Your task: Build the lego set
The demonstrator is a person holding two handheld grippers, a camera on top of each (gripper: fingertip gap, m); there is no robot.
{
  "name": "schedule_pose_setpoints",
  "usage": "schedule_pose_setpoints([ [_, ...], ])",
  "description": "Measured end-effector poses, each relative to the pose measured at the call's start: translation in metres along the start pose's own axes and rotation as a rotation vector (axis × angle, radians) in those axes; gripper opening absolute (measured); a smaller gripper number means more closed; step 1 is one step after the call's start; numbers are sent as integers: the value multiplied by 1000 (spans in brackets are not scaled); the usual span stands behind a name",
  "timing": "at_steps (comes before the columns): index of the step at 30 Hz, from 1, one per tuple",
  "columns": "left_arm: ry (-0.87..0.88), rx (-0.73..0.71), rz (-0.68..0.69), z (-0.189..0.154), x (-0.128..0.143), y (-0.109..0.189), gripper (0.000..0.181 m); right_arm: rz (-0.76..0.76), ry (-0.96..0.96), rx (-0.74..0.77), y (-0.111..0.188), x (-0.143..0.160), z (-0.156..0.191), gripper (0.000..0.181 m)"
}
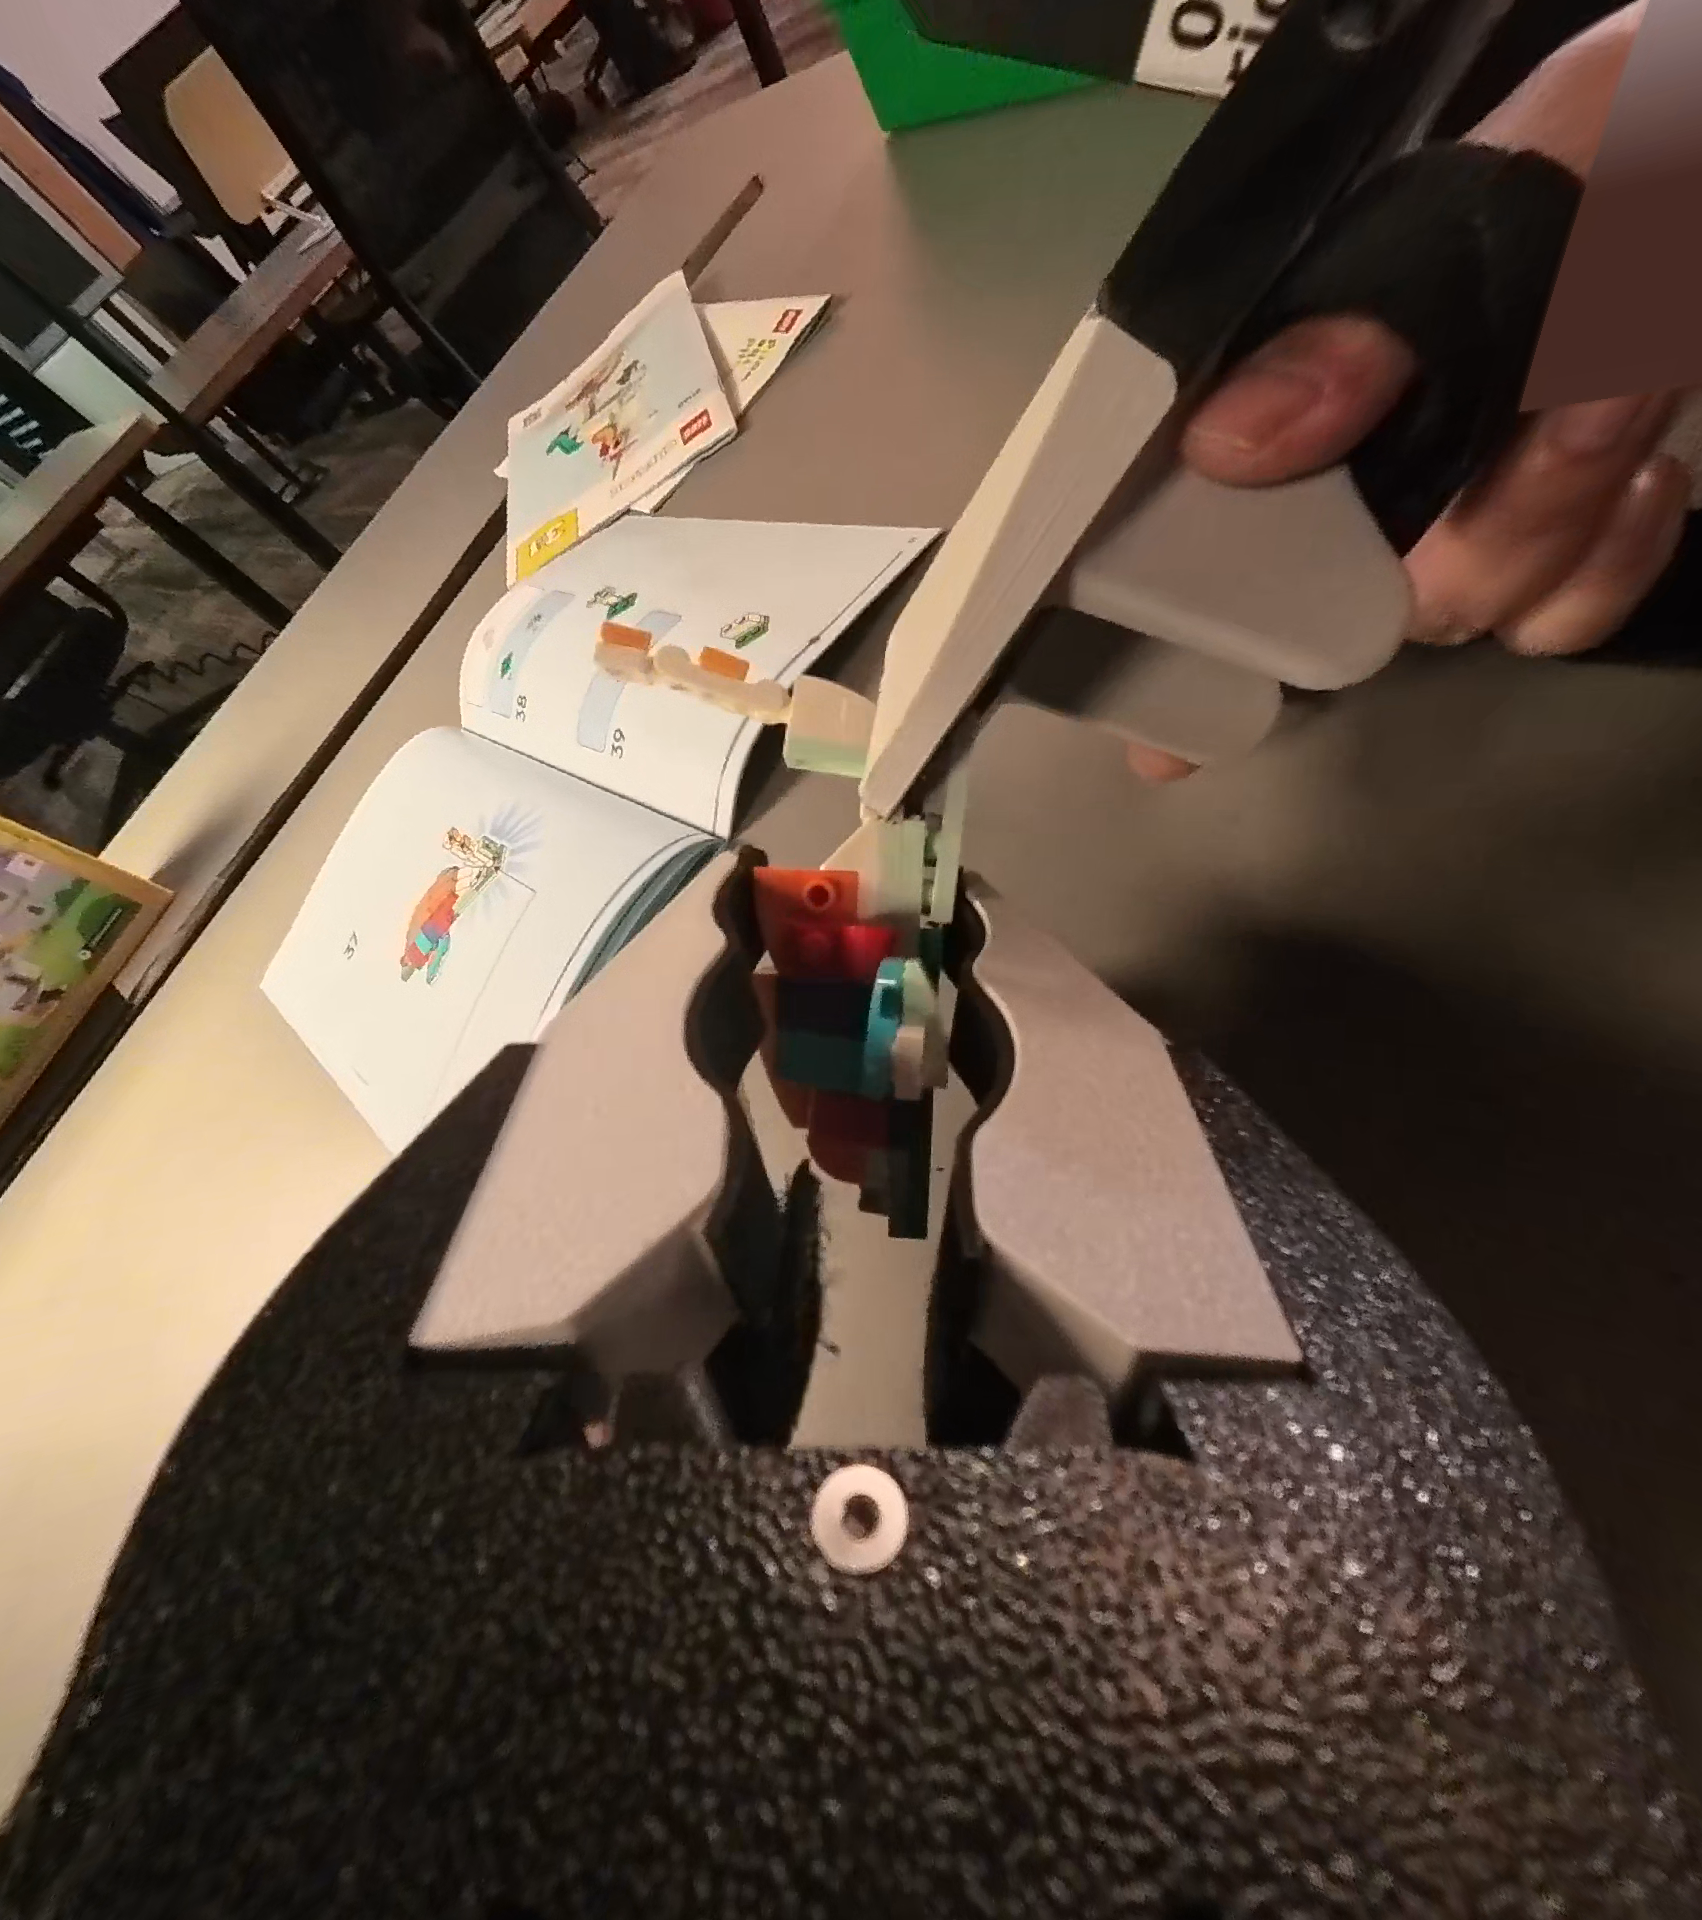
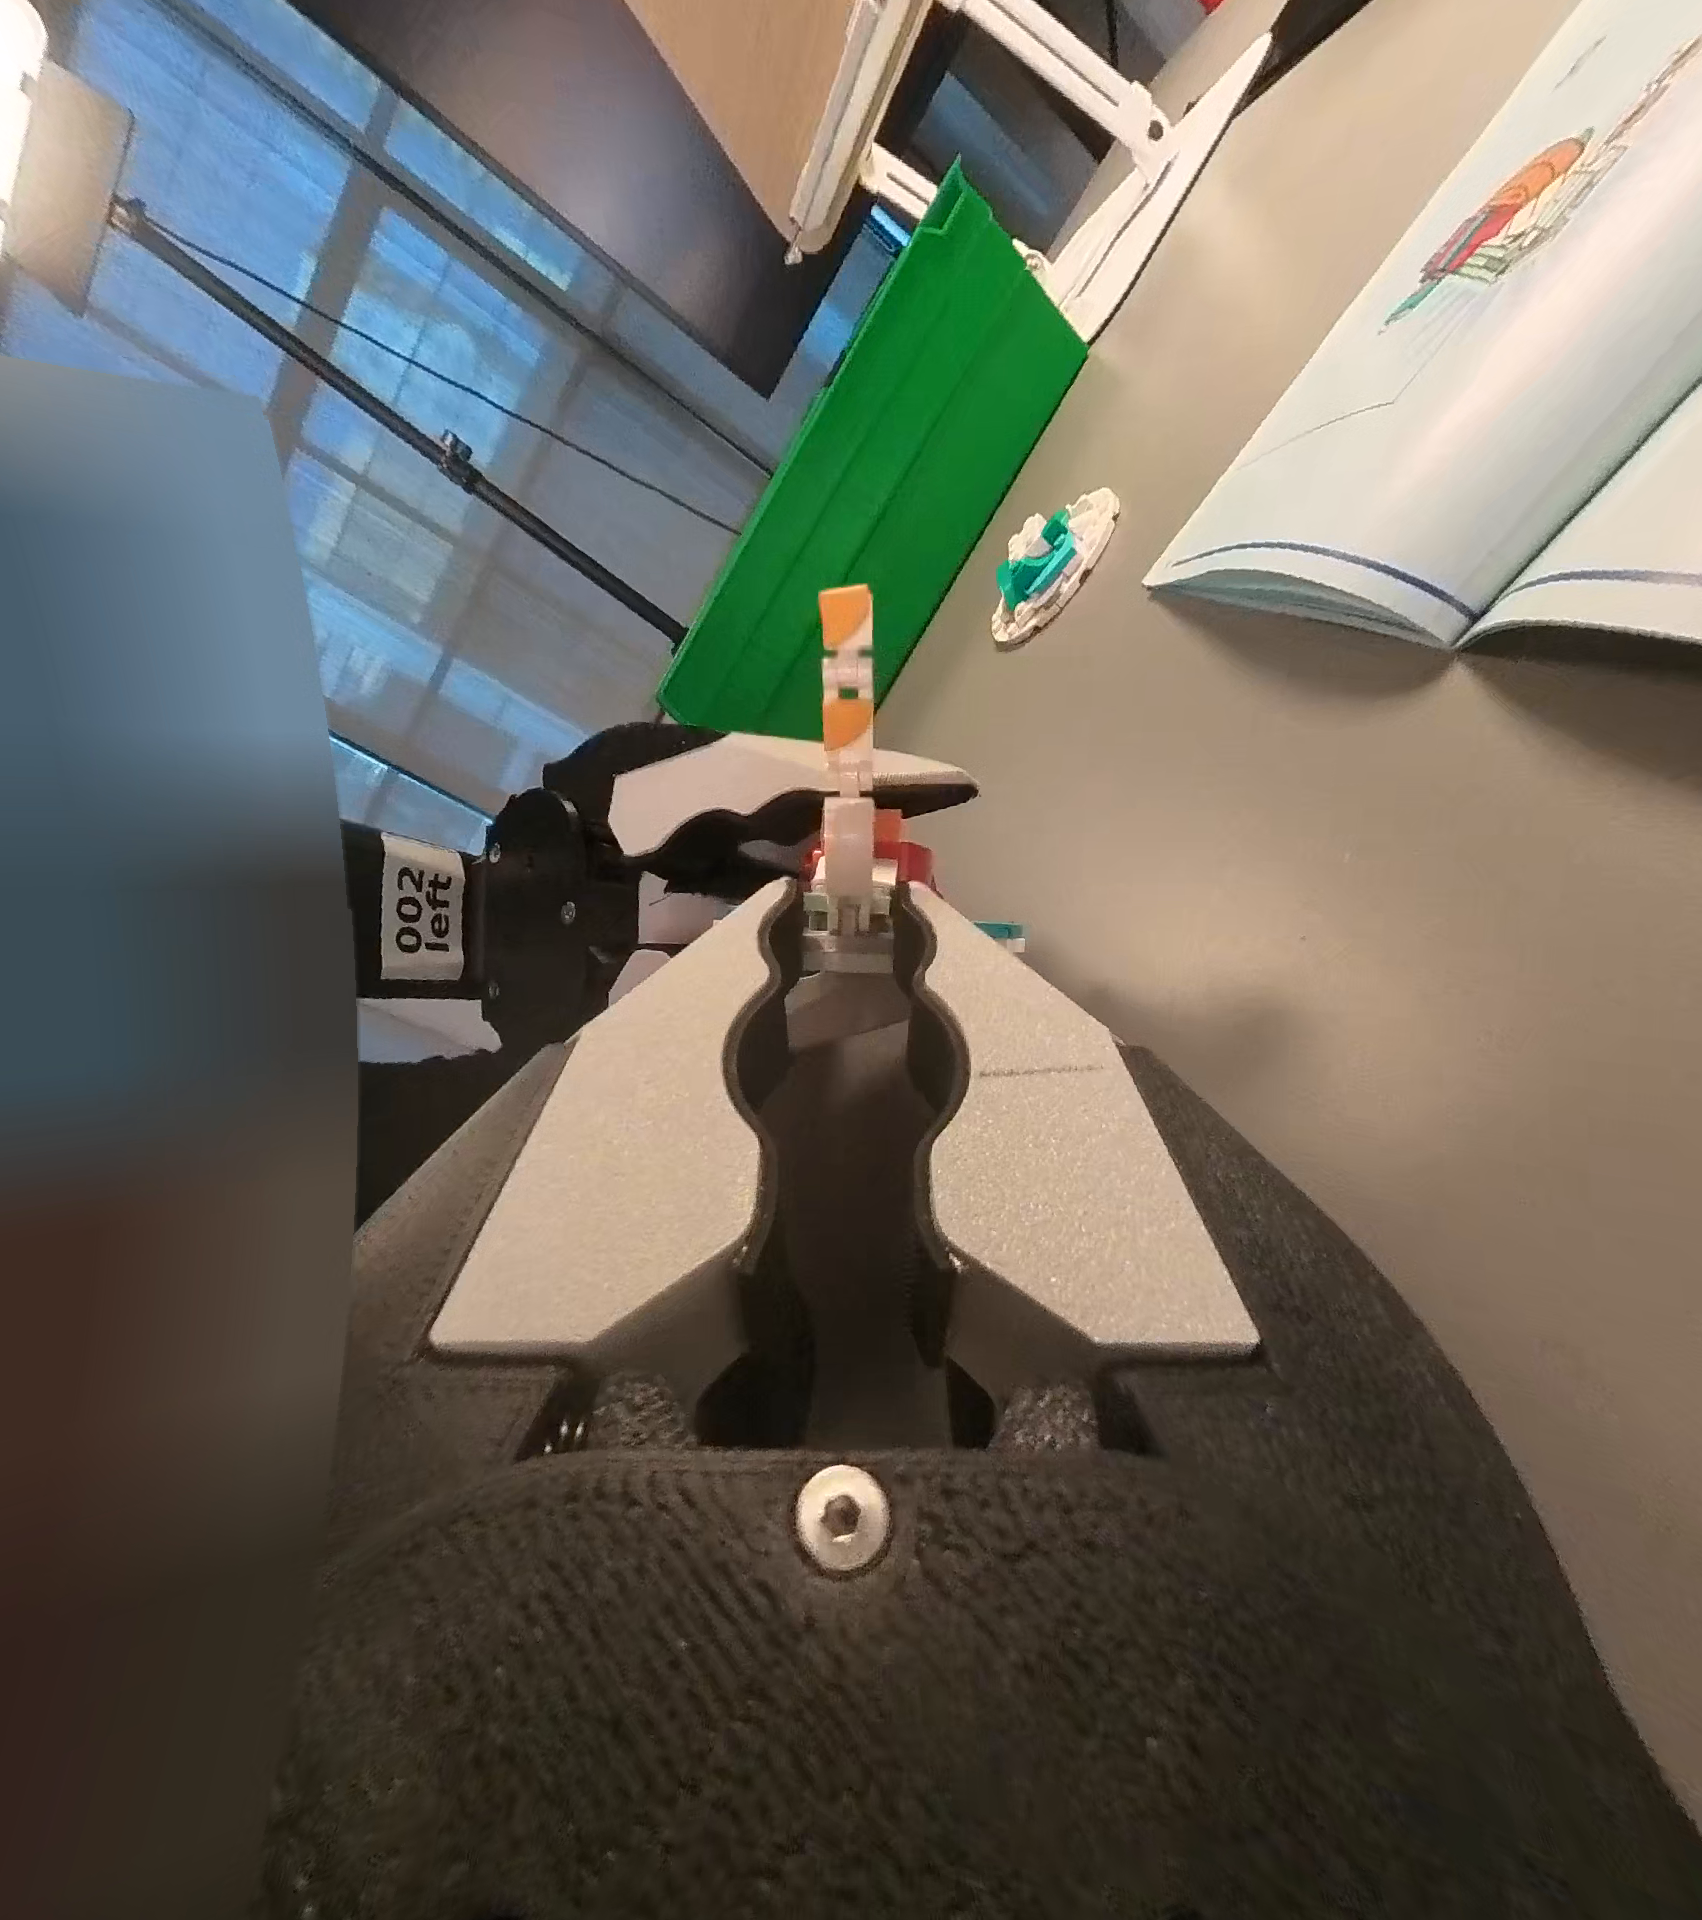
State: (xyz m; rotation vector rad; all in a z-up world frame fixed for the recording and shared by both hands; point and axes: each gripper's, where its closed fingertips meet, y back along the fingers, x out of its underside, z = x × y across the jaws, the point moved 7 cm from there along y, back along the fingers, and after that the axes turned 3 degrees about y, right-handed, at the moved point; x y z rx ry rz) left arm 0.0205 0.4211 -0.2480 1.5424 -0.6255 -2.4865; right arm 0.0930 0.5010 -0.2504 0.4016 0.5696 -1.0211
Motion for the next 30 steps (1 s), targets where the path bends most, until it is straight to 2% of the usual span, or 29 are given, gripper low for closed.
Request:
schedule_pose_setpoints([
  [6,19,14,-28,3,-3,3,30,-25,108,-9,0,-2,7,19],
  [10,156,110,-104,8,-7,8,30,-107,346,-54,8,-16,14,65],
  [12,257,222,-178,9,-10,12,30,-69,492,-78,10,-18,17,87],
  [15,350,413,-264,4,-16,18,30,2,590,-171,9,-14,25,87],
  [18,351,539,-288,-5,-18,22,30,27,618,-249,11,-10,30,64],
  [19,334,560,-286,-8,-19,22,30,46,633,-265,10,-8,32,62],
  [25,314,607,-275,-18,-20,22,31,148,722,-302,9,3,39,53],
  [30,287,604,-272,-22,-18,22,30,176,751,-302,9,6,40,50],
])
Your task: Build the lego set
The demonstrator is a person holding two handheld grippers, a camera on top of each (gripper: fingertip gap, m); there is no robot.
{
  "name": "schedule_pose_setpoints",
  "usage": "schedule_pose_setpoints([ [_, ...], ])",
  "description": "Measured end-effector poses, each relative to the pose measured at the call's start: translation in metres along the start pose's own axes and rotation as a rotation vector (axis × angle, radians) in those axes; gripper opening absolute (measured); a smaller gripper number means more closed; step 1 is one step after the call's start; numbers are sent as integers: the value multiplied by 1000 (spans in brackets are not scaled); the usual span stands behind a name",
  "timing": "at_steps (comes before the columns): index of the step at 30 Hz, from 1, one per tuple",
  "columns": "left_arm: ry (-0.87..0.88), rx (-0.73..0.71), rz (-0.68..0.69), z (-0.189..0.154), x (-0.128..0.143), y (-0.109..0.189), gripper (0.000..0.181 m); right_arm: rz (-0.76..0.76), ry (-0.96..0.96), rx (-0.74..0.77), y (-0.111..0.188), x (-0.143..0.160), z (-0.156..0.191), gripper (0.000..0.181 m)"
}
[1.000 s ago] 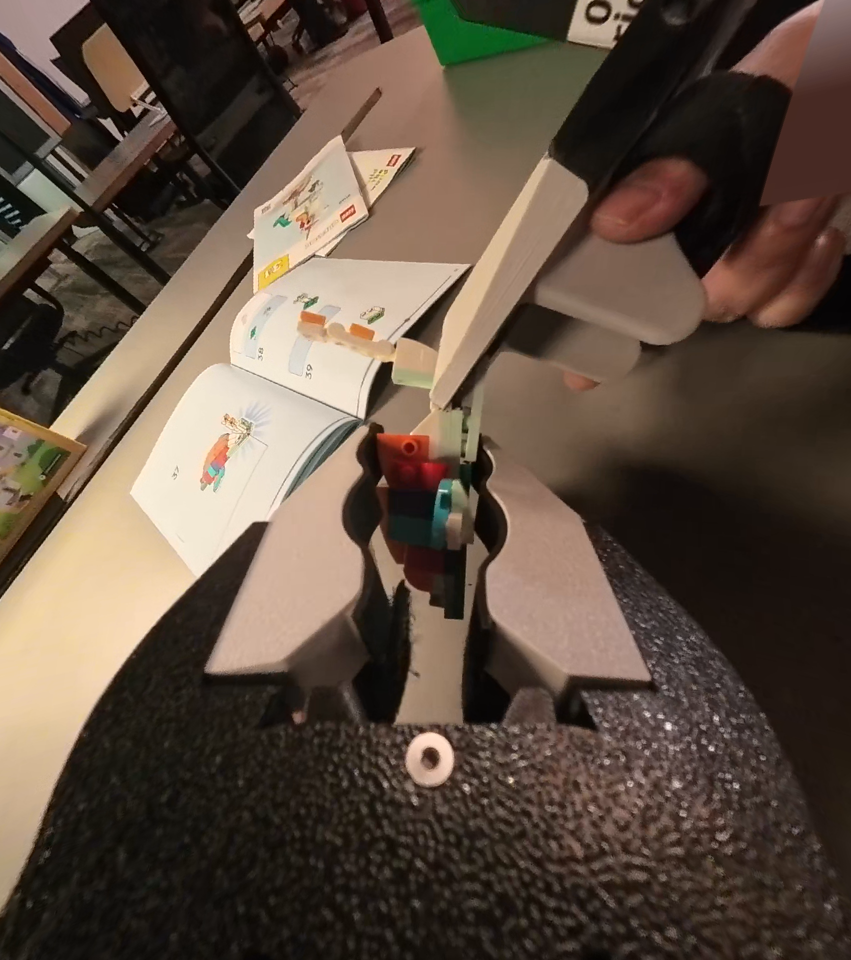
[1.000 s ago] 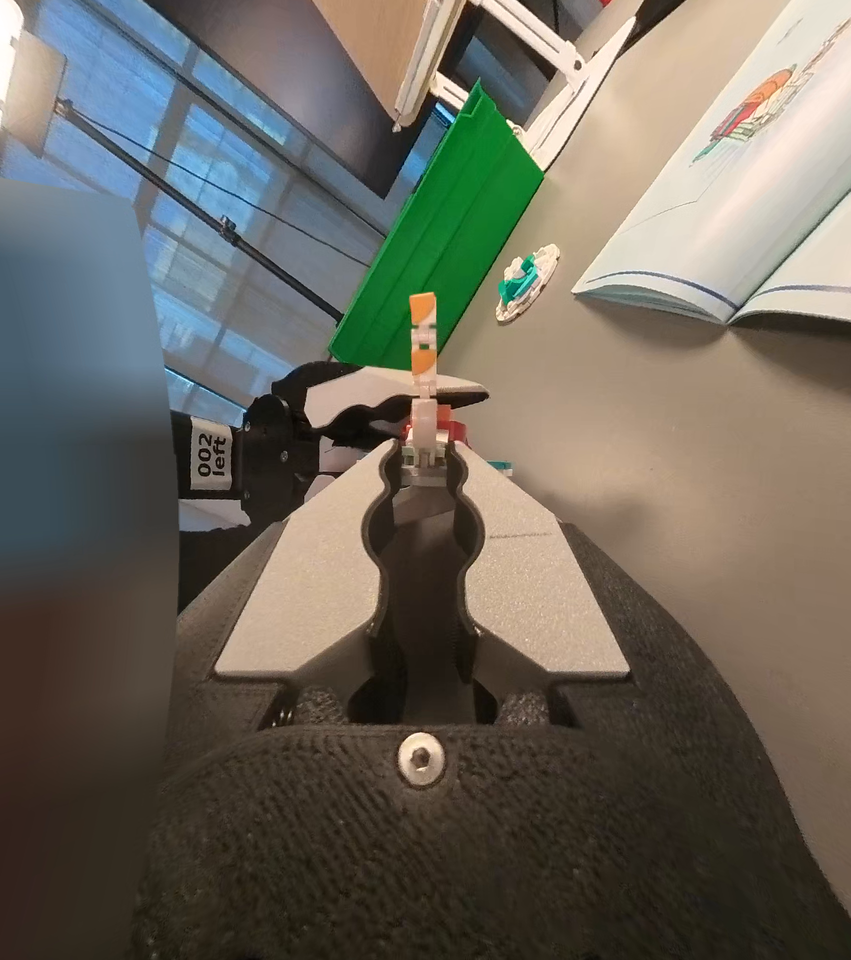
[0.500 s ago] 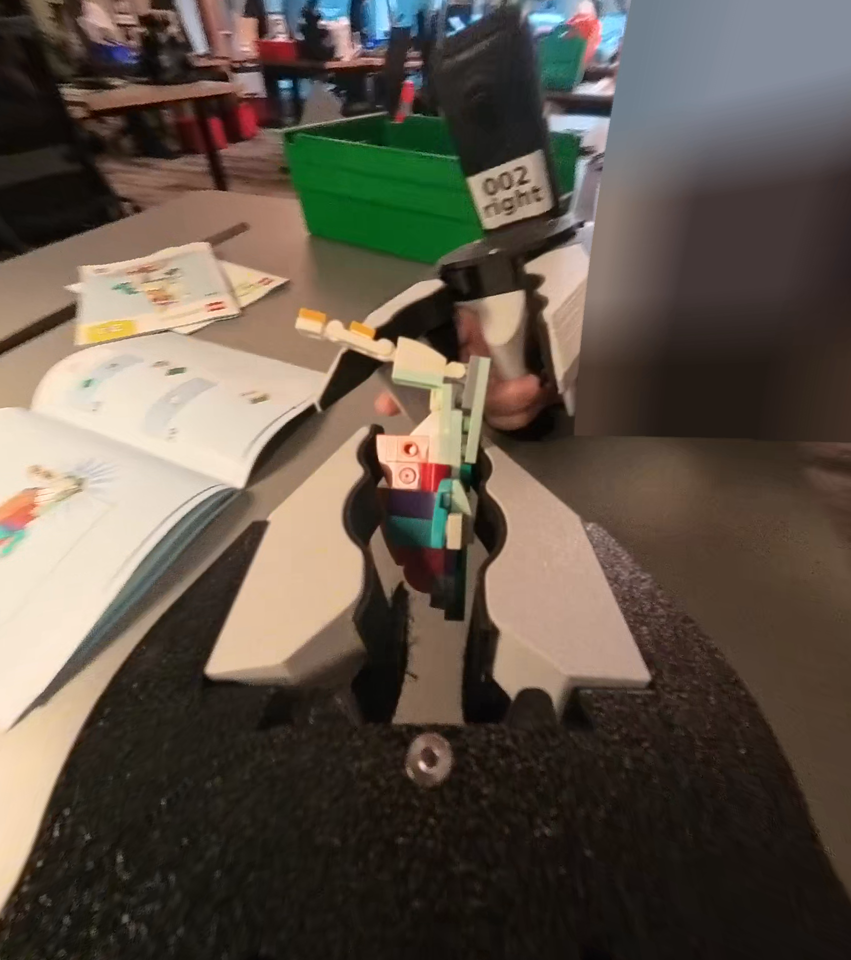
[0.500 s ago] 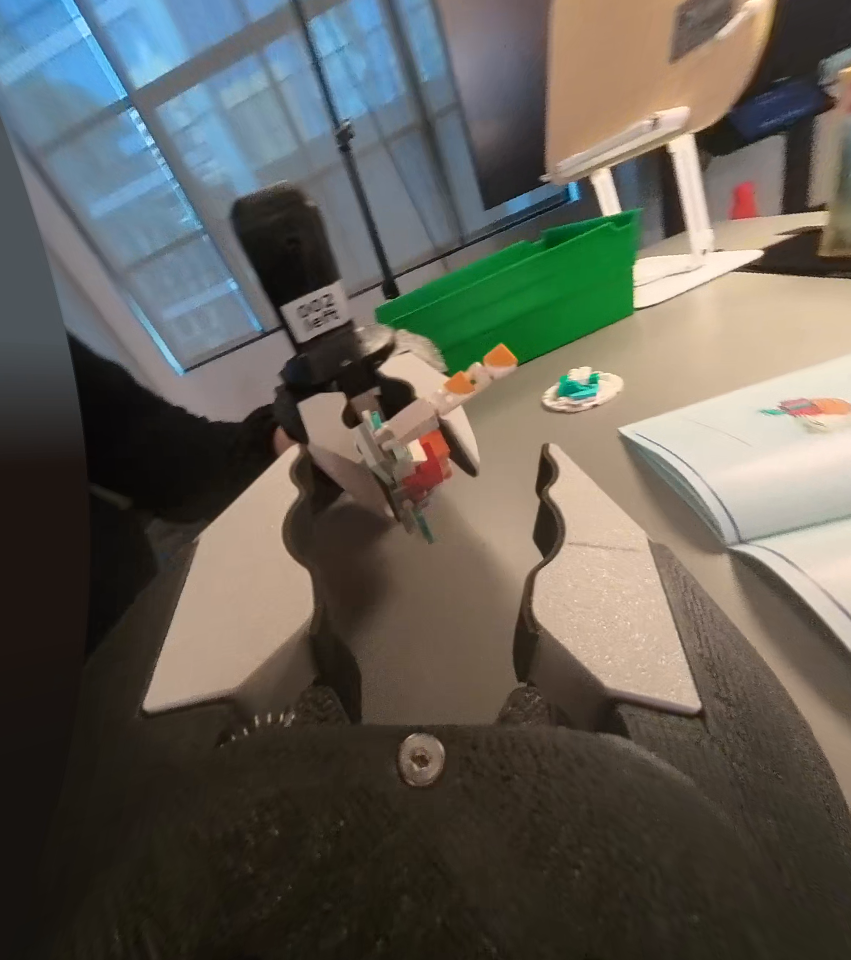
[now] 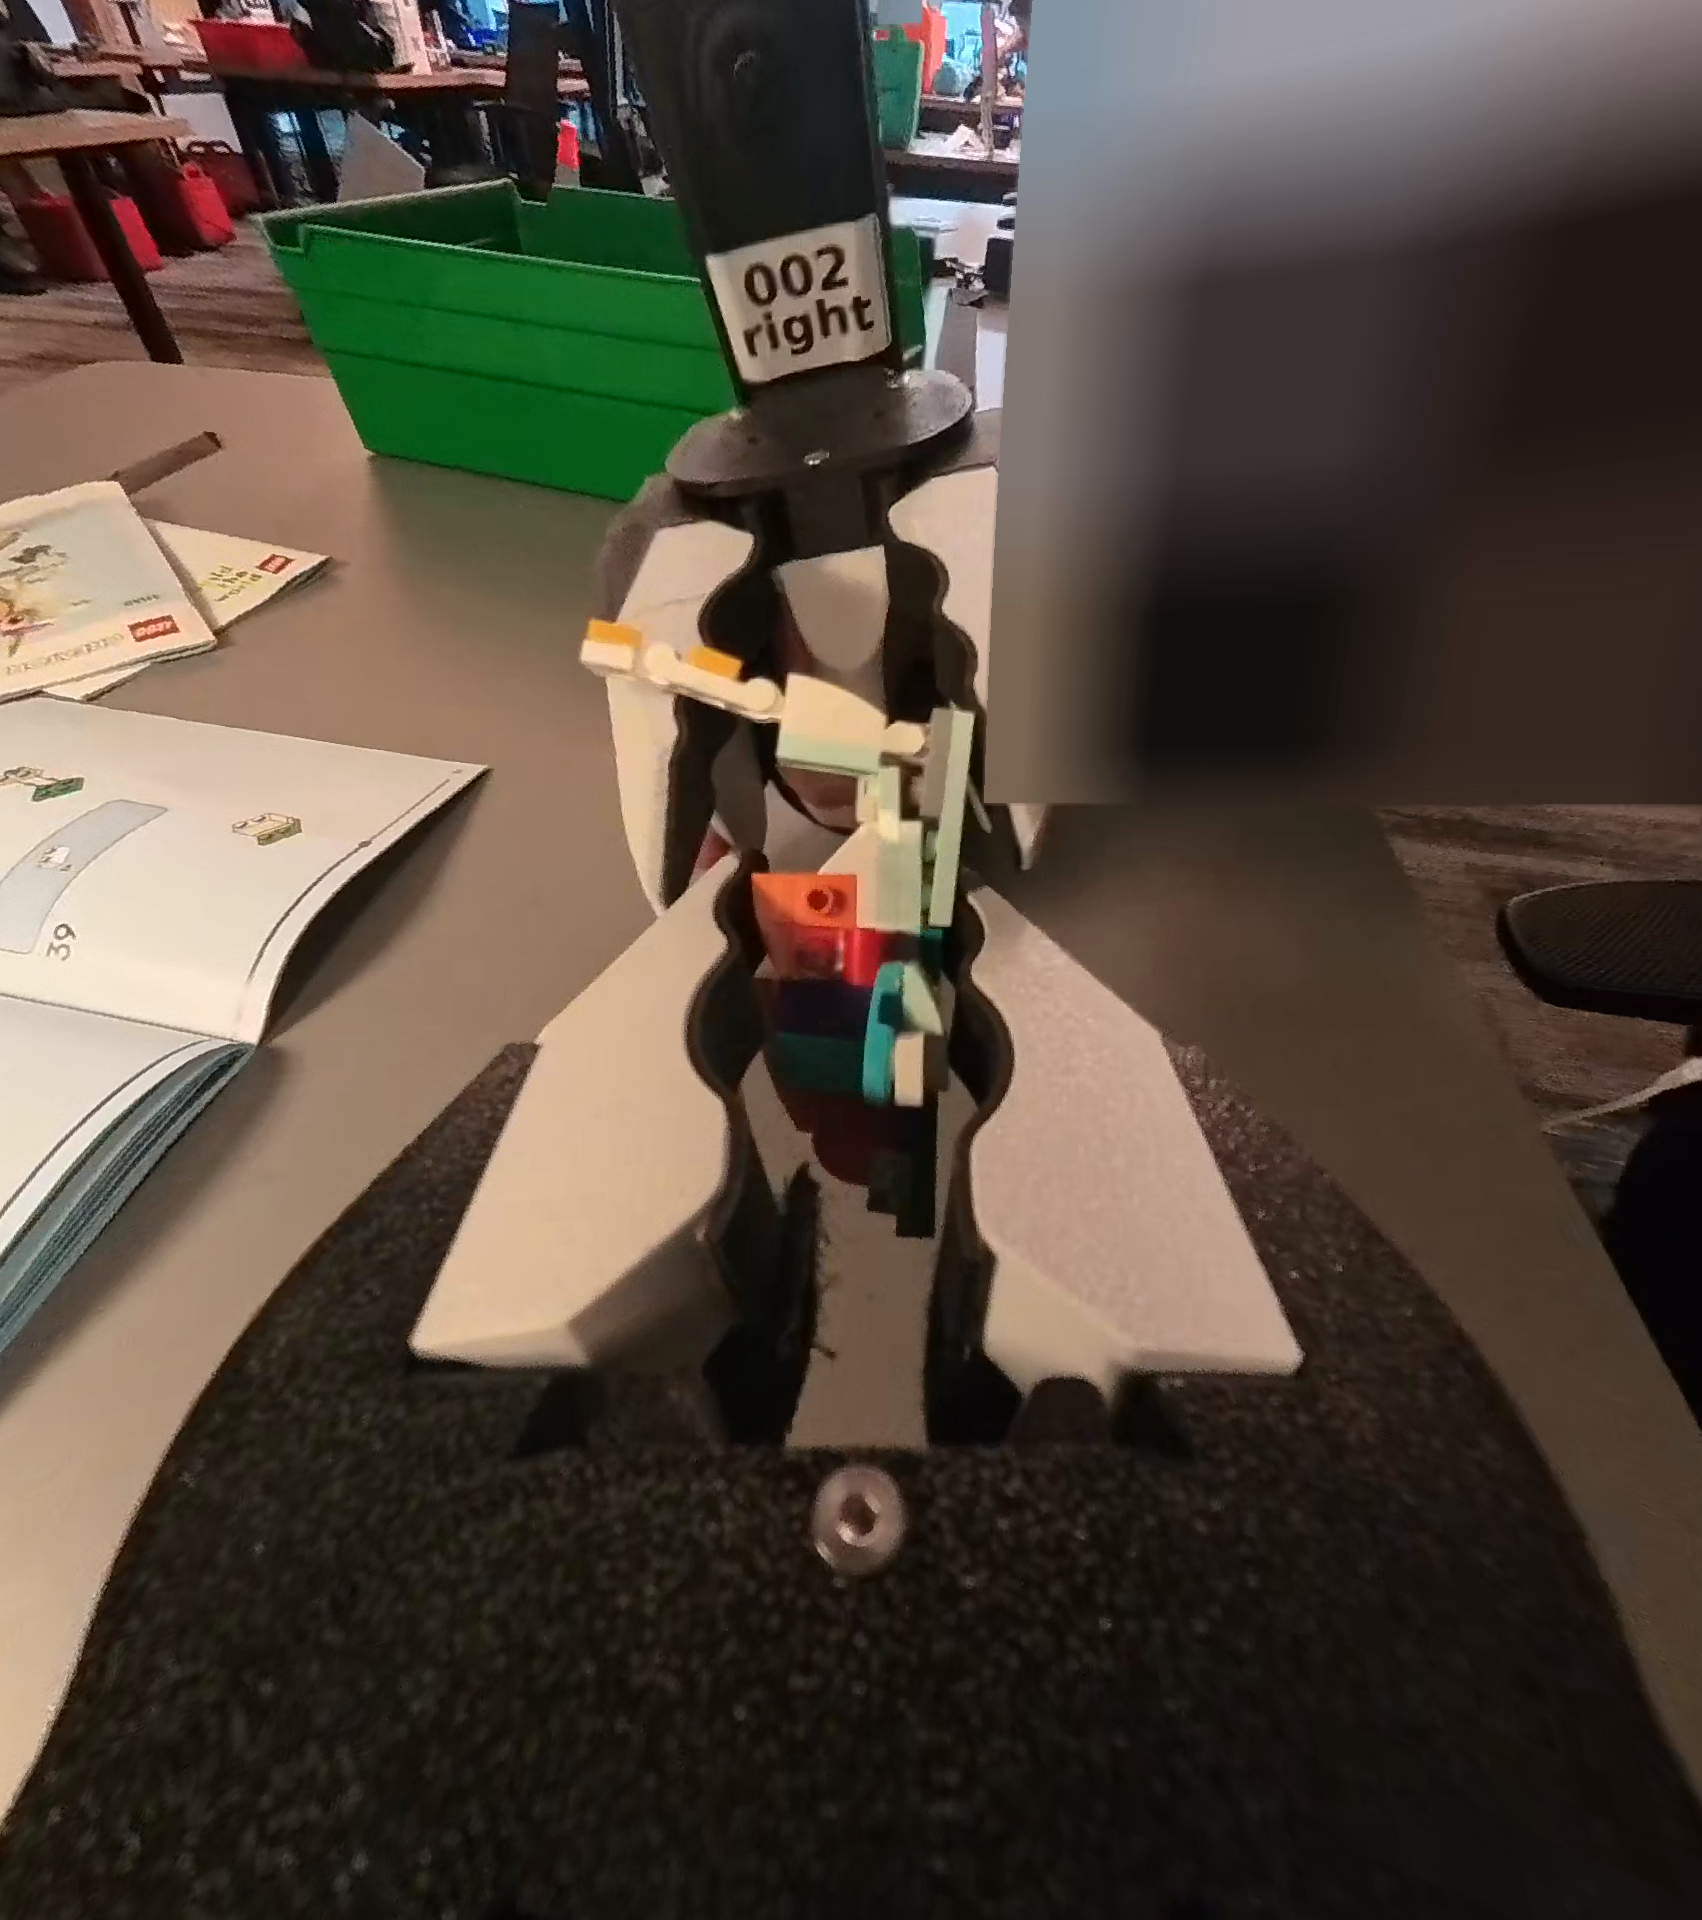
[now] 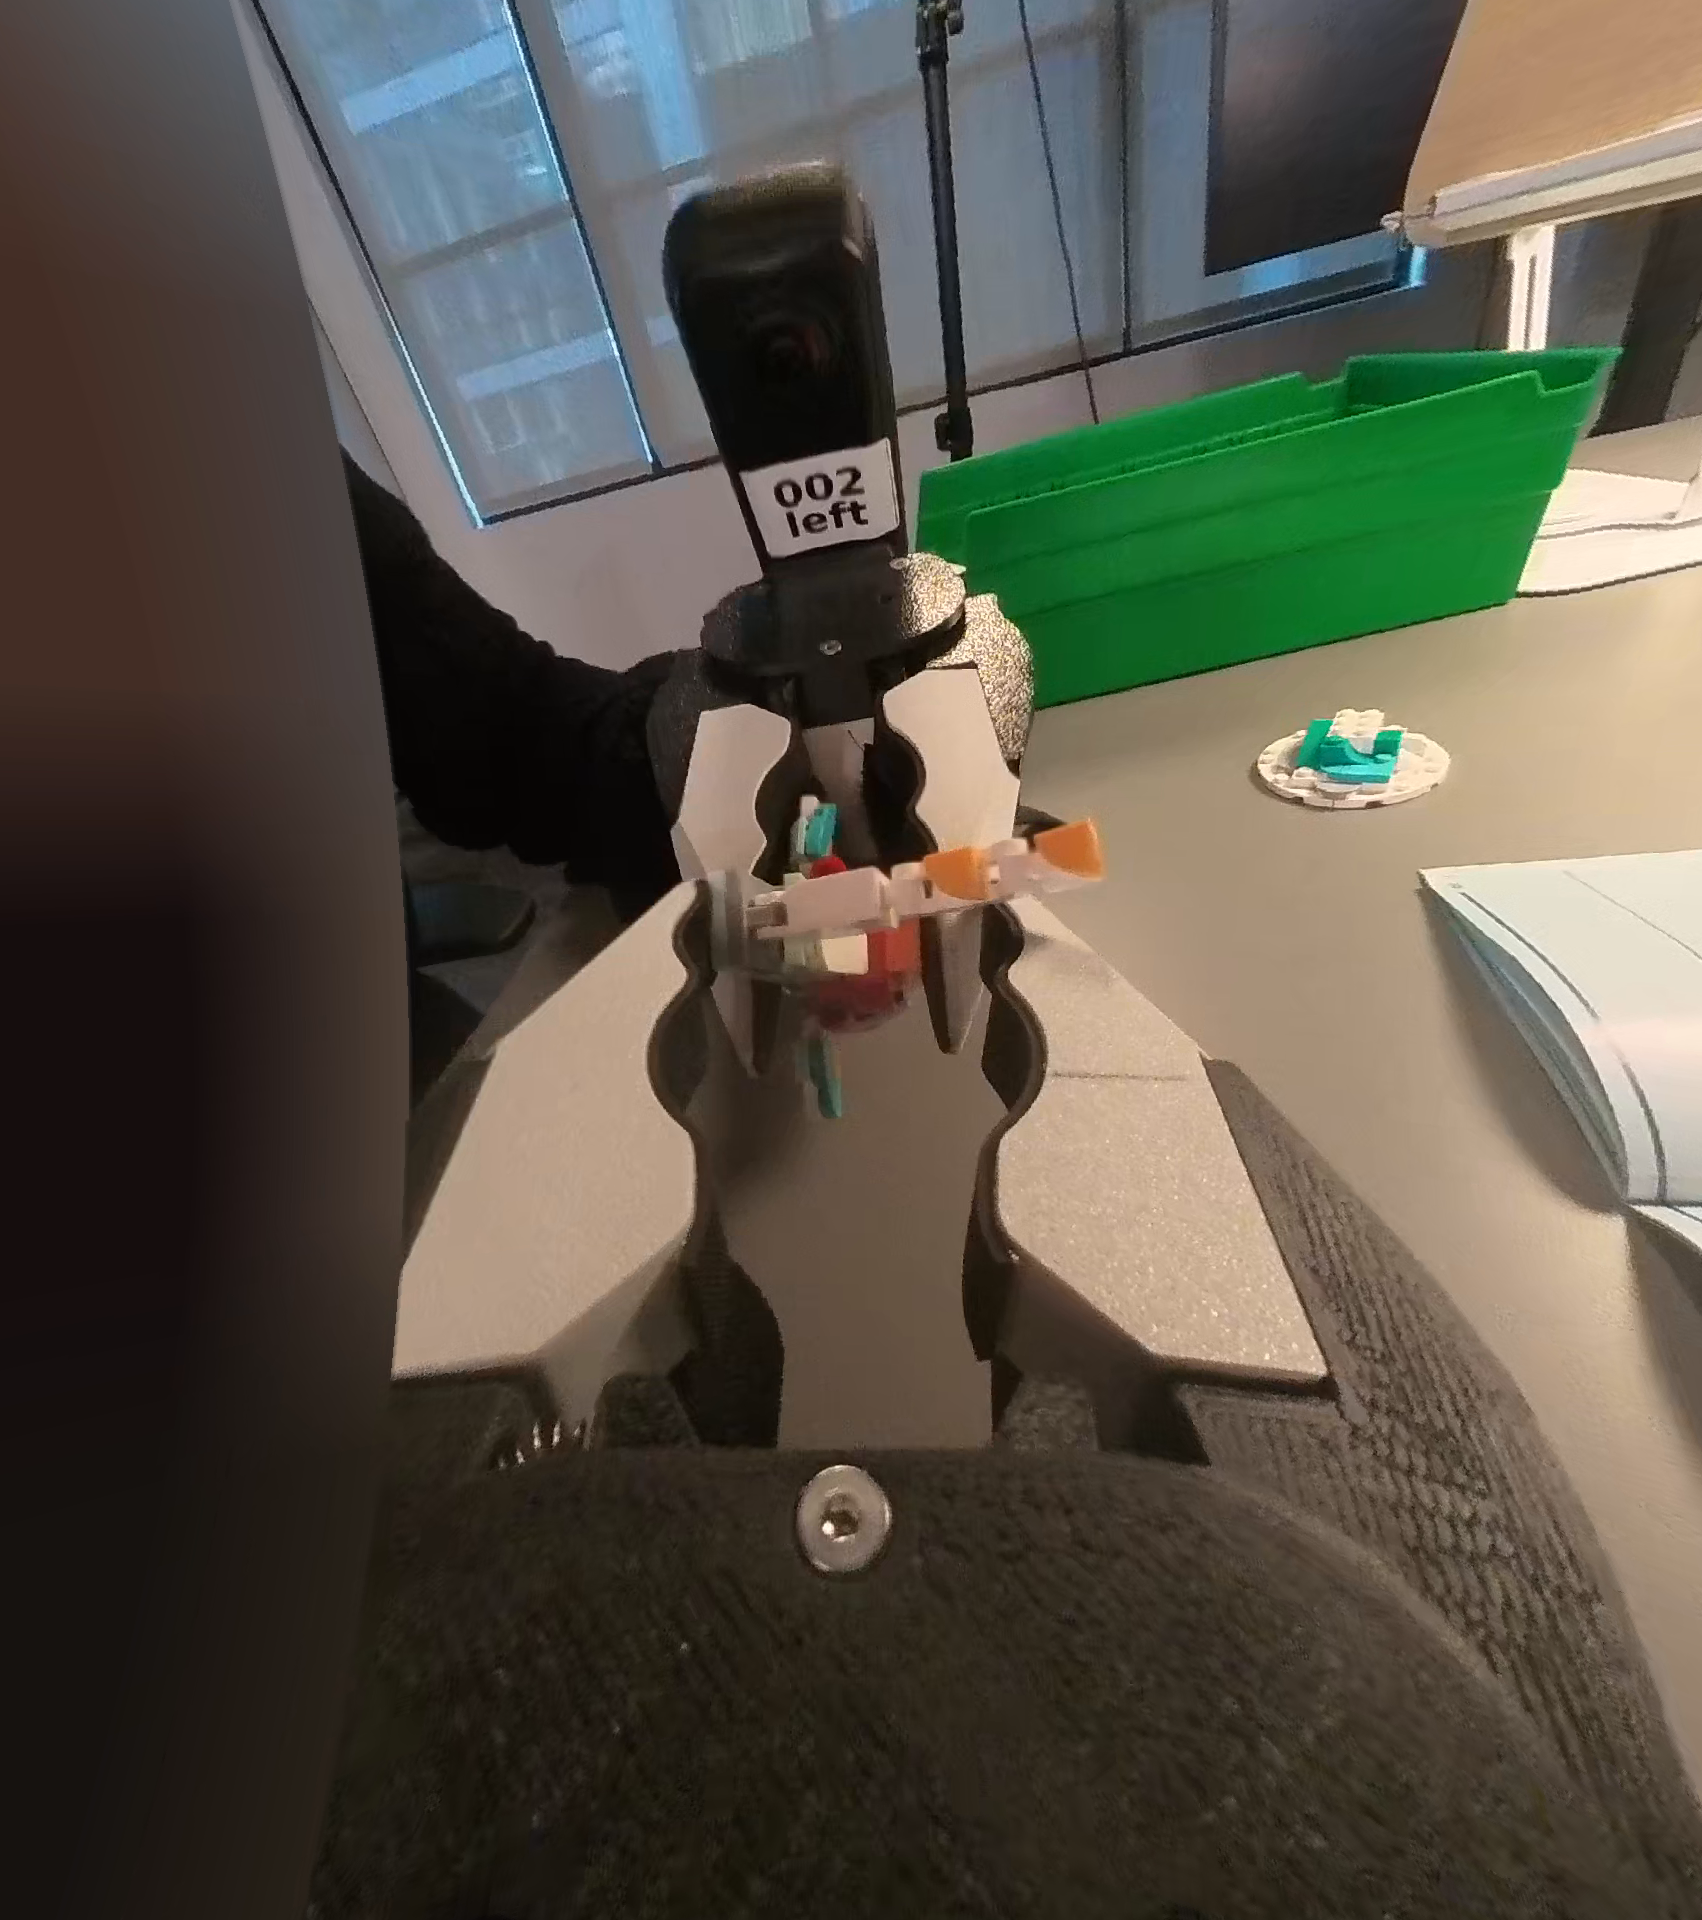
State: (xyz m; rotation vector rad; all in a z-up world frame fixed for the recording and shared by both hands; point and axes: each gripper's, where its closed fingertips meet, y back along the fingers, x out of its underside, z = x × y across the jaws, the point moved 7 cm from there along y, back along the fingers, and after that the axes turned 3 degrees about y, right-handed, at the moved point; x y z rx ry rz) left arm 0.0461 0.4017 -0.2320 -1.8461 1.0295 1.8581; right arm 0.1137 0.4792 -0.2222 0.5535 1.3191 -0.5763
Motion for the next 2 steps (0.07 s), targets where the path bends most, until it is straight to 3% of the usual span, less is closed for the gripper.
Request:
schedule_pose_setpoints([
  [2,-11,-12,0,-1,0,-1,30,-1,28,7,1,0,1,48],
])
